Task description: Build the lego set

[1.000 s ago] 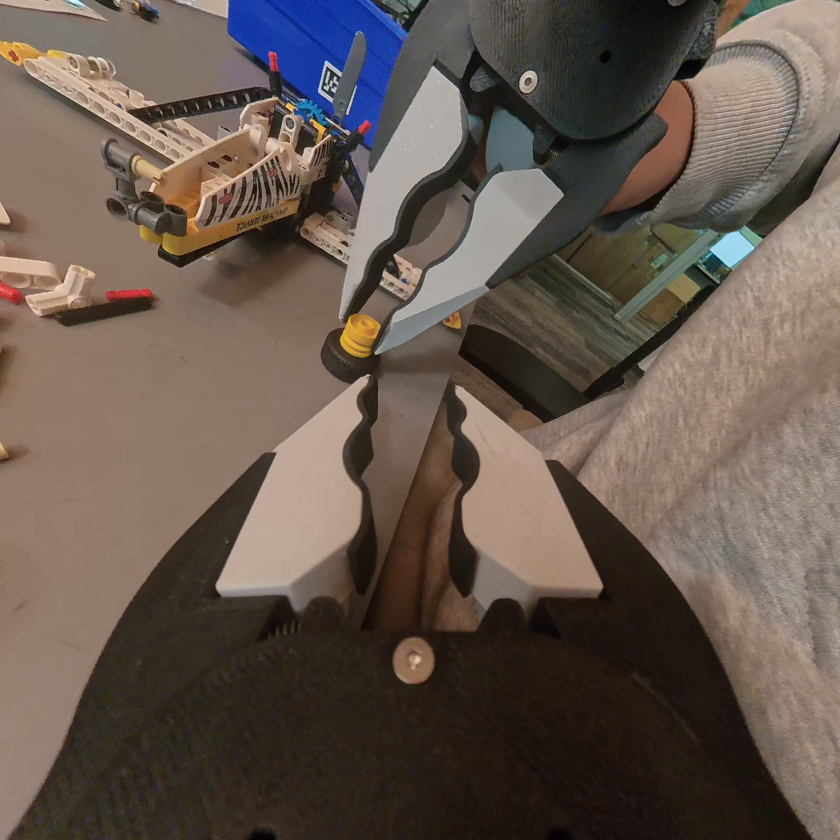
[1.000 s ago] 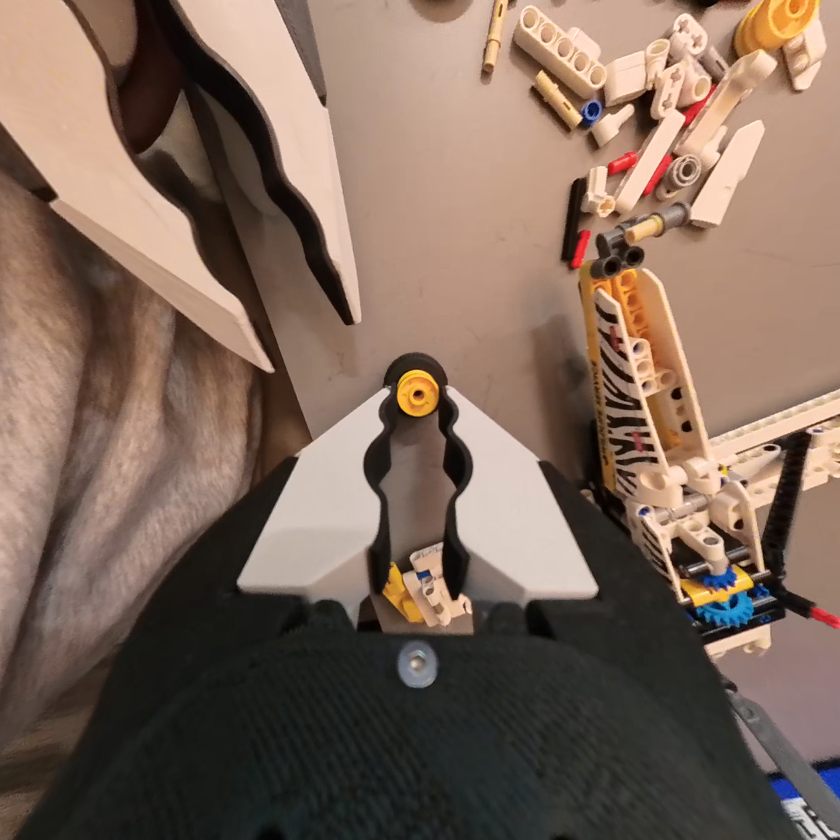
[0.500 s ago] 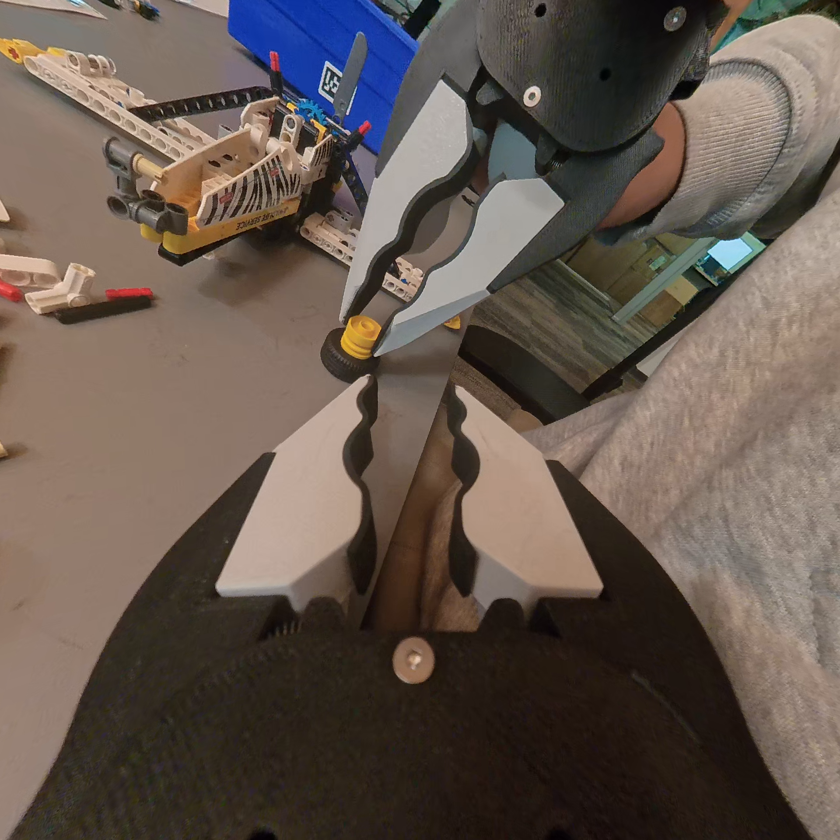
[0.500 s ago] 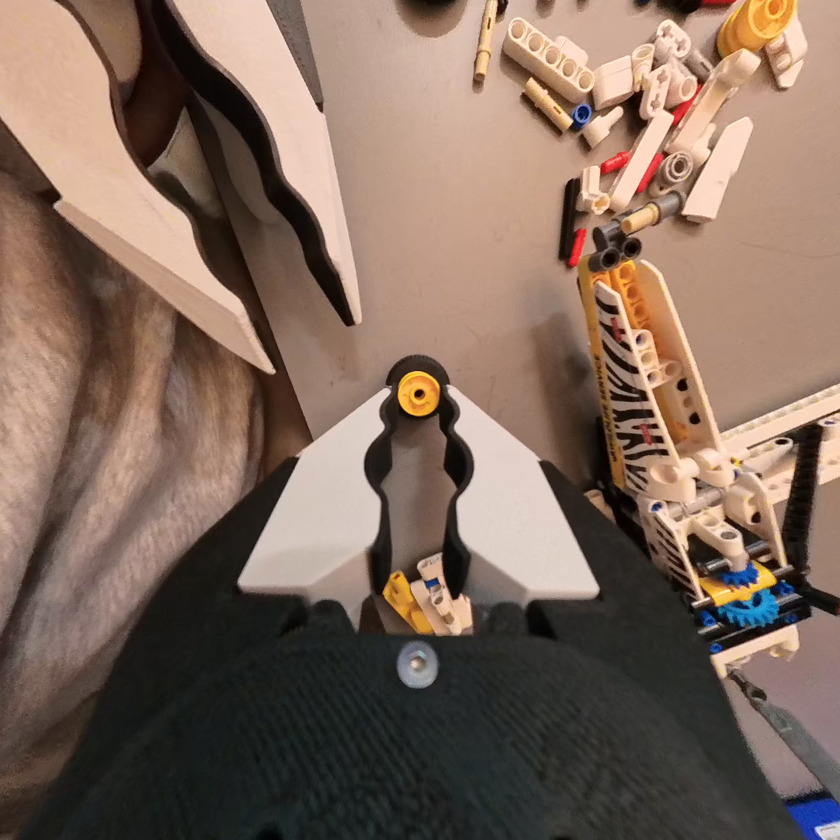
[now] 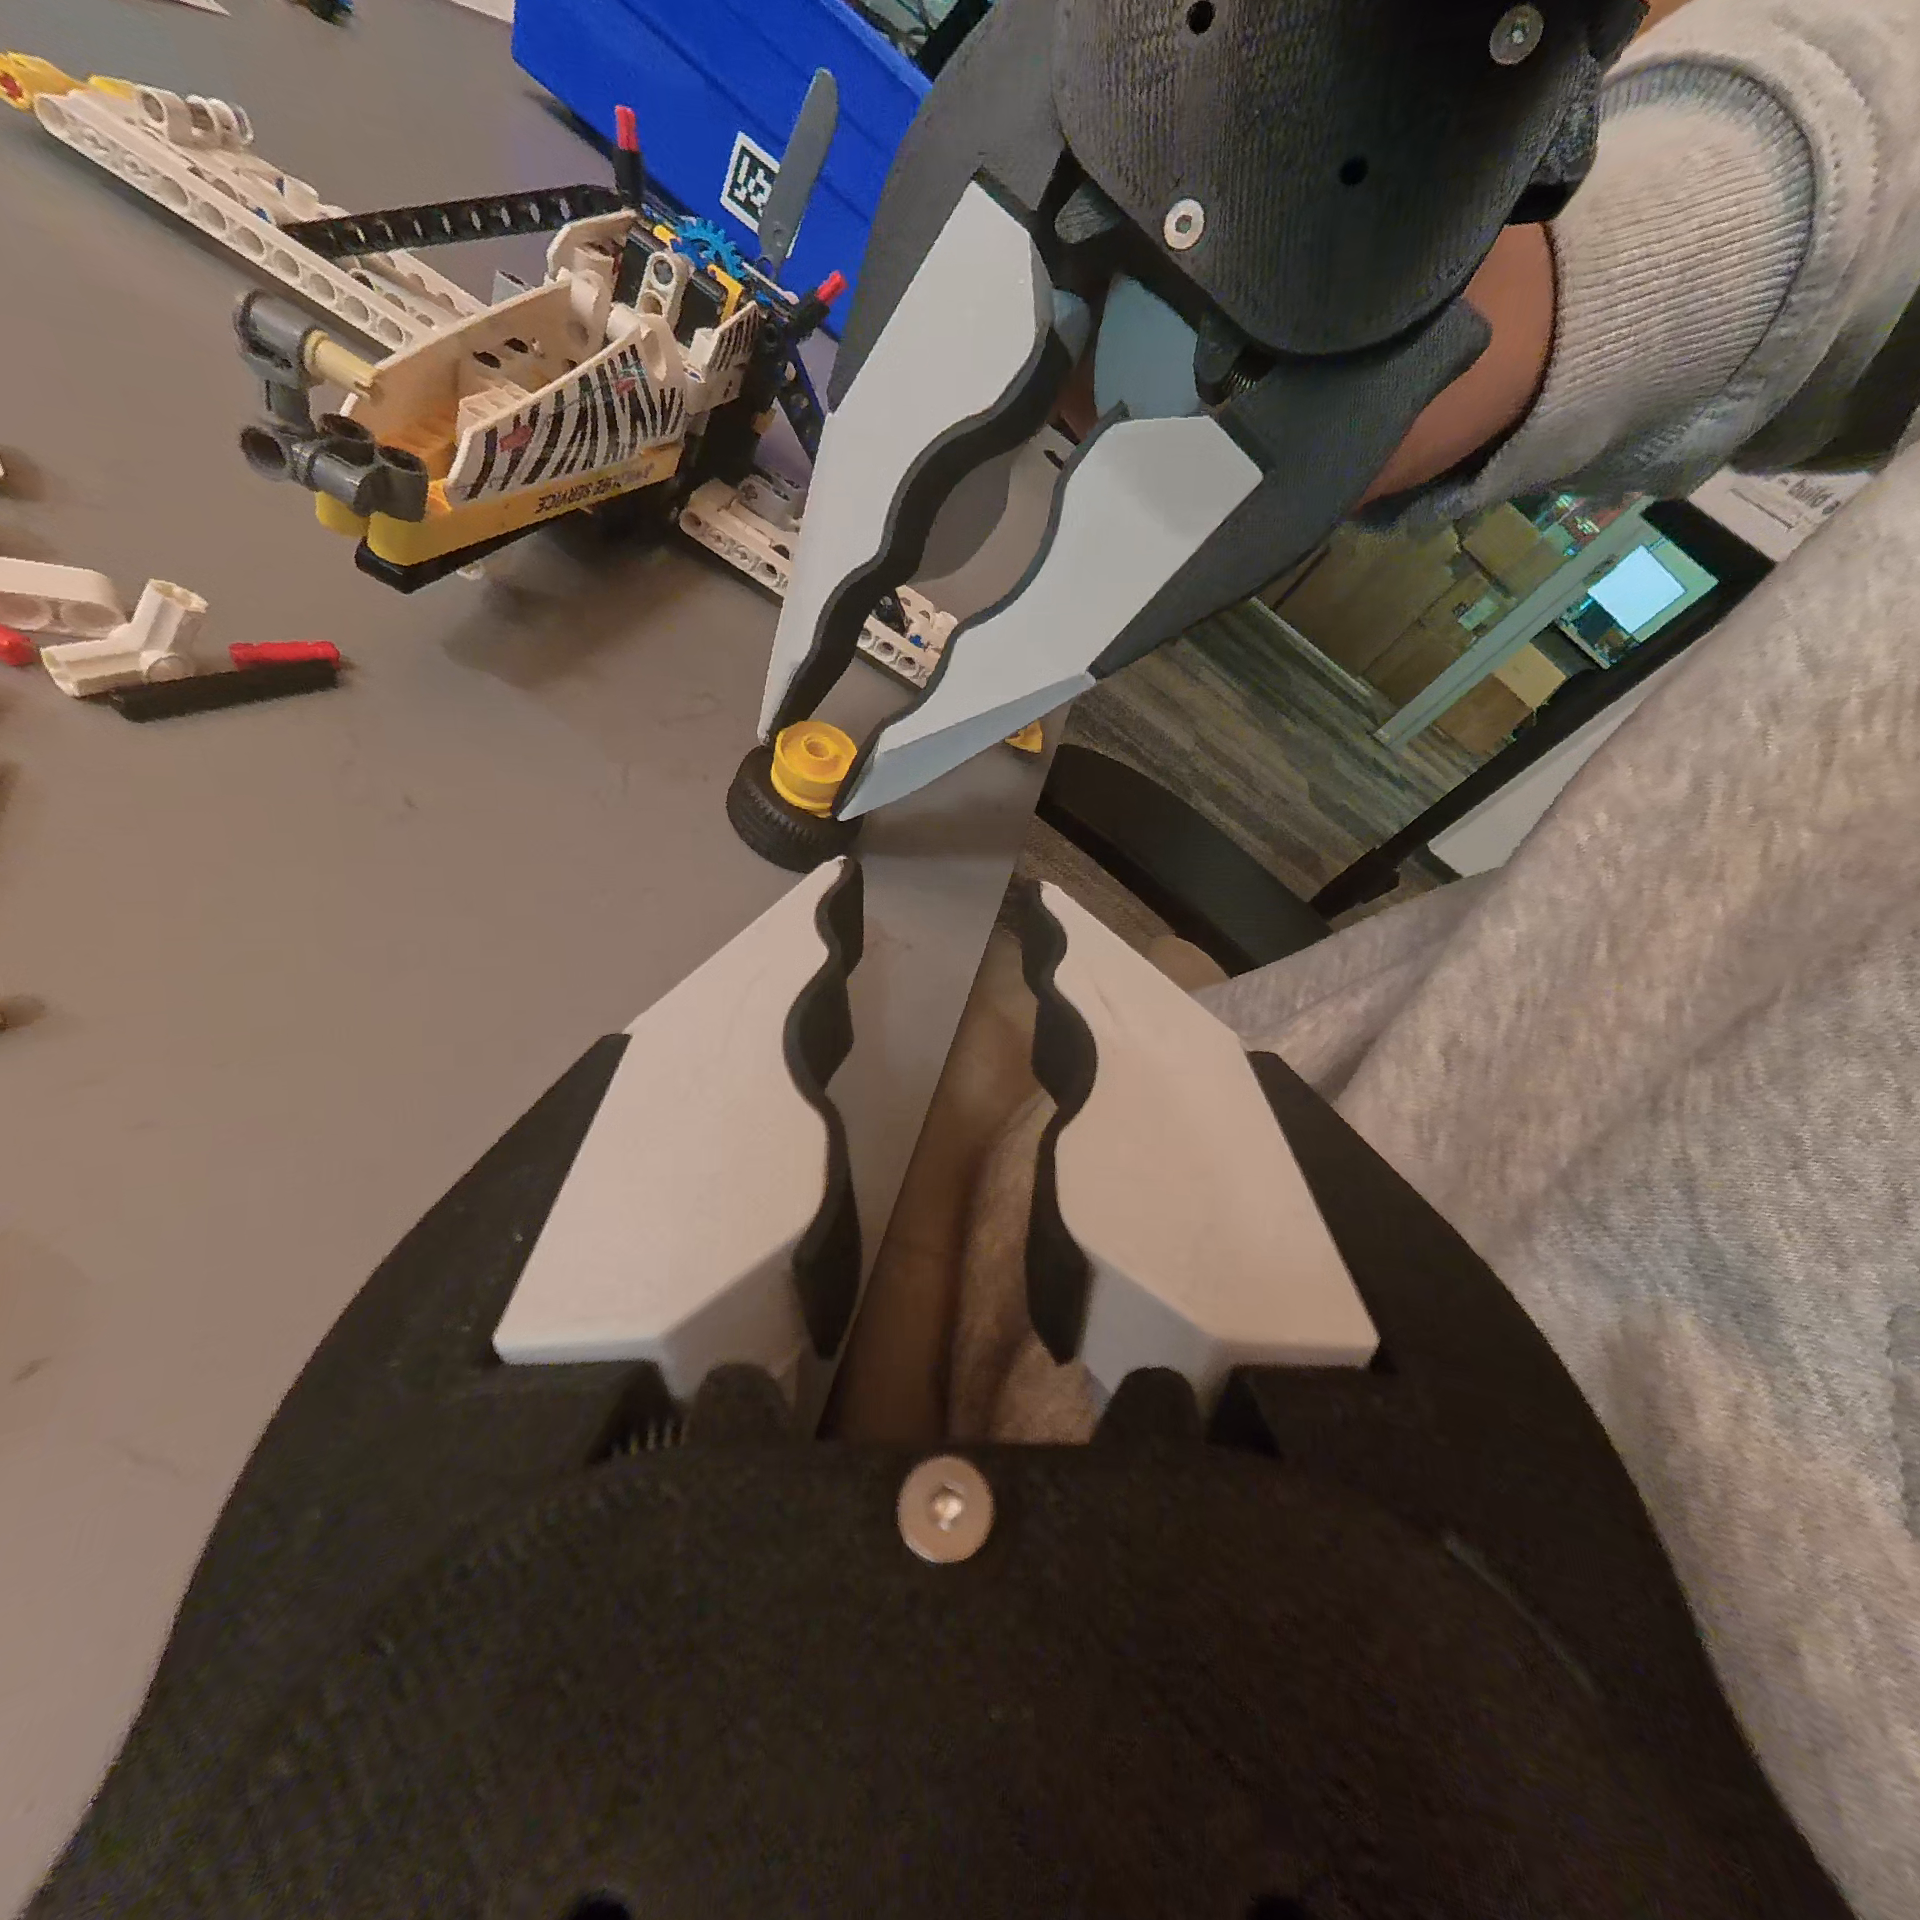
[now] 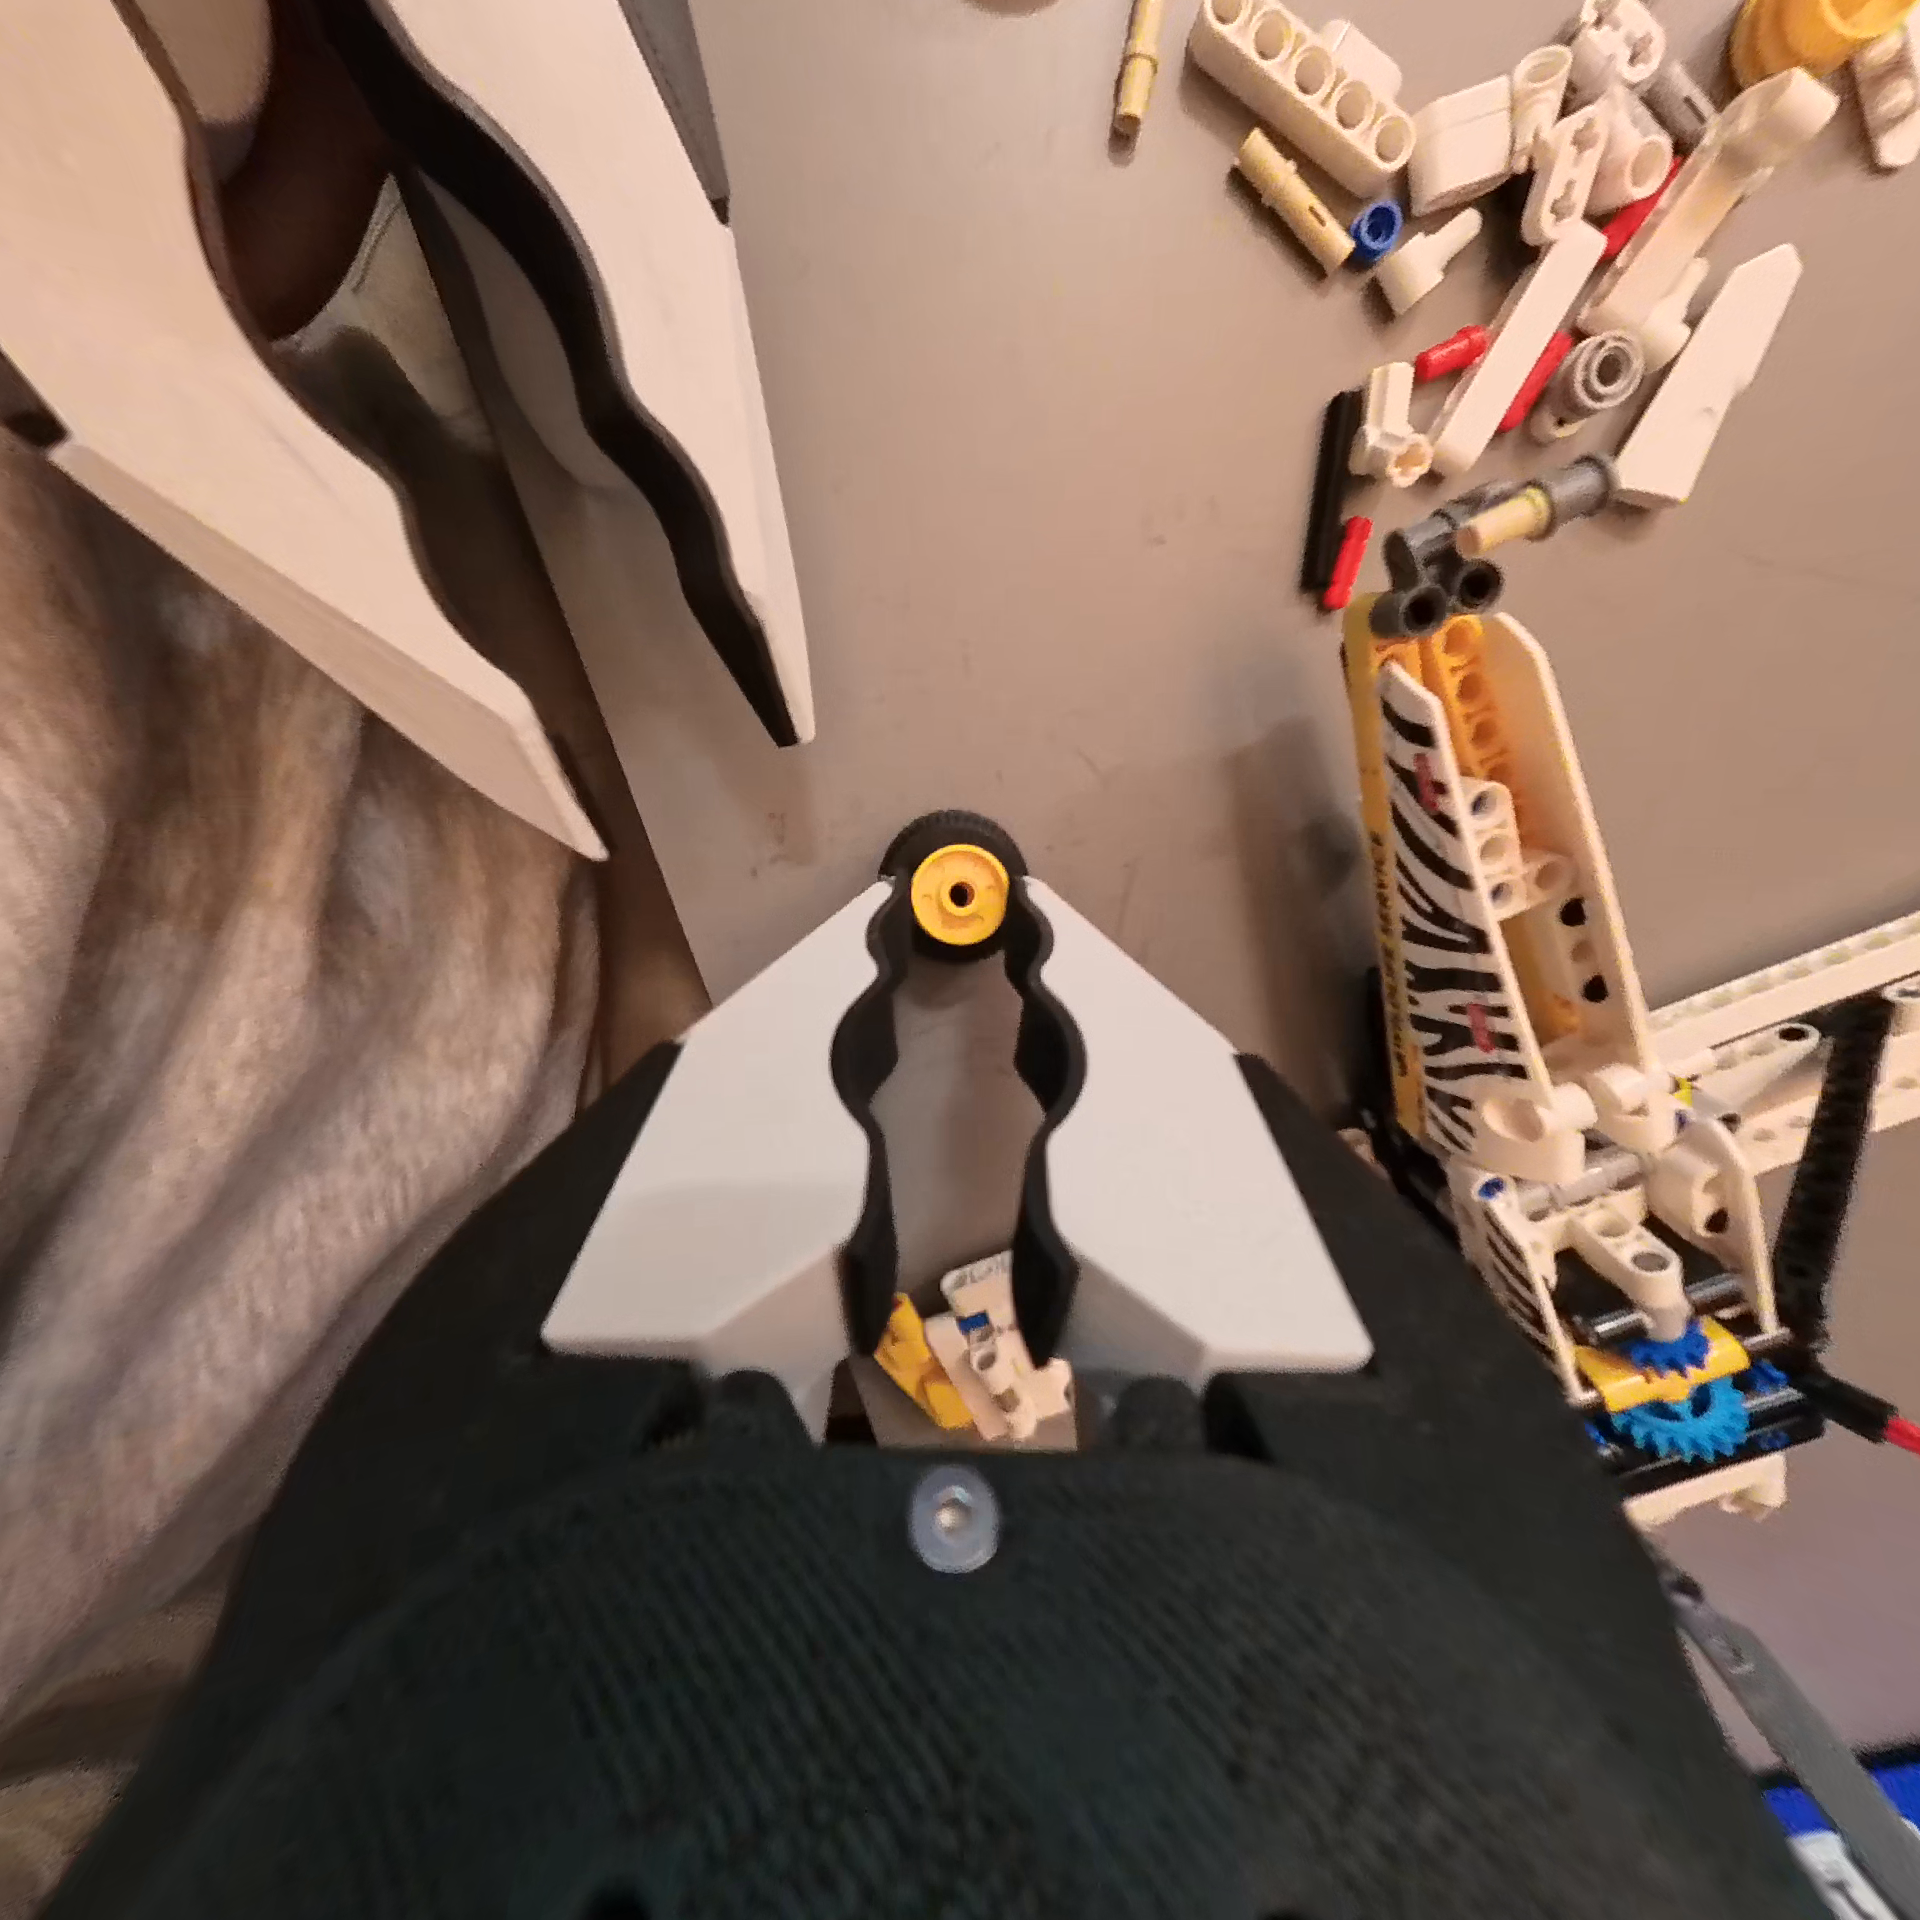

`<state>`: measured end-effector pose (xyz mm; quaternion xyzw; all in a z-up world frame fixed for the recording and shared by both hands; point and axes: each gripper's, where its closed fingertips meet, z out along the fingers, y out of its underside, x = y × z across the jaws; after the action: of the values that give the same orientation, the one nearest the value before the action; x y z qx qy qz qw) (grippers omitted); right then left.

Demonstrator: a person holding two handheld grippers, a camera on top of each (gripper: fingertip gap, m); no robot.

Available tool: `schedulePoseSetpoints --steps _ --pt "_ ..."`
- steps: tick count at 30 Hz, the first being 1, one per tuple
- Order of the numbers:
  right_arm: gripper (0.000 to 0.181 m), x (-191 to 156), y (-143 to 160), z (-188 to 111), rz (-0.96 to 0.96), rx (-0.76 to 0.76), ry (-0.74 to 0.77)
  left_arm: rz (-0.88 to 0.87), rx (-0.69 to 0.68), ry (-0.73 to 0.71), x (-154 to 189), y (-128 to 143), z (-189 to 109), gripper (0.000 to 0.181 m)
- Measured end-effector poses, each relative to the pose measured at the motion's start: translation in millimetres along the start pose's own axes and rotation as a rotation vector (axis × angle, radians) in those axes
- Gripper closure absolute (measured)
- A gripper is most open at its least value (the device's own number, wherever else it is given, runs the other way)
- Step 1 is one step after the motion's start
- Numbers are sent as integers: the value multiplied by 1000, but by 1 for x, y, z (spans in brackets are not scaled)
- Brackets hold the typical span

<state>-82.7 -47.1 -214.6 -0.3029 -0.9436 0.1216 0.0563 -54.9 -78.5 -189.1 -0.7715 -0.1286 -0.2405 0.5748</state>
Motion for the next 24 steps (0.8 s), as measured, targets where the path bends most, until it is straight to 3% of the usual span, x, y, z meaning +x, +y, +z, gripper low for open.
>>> schedulePoseSetpoints --steps 6,10,15,21,24 --pt "164 1 -2 0 13 40 -18 -11 -1 12 1 0 -1 153" --pt "165 2 -8 -4 205 126 -120 -17 1 16 1 0 -2 153" --pt "165 3 -36 -27 385 304 -247 -16 37 -26 -5 -6 -4 146" --pt "165 -18 -61 -41 580 465 -512 -34 193 -50 -10 -29 -19 129" --pt "165 -24 -56 -37 600 461 -549 -18 190 -43 -8 -29 -18 141"
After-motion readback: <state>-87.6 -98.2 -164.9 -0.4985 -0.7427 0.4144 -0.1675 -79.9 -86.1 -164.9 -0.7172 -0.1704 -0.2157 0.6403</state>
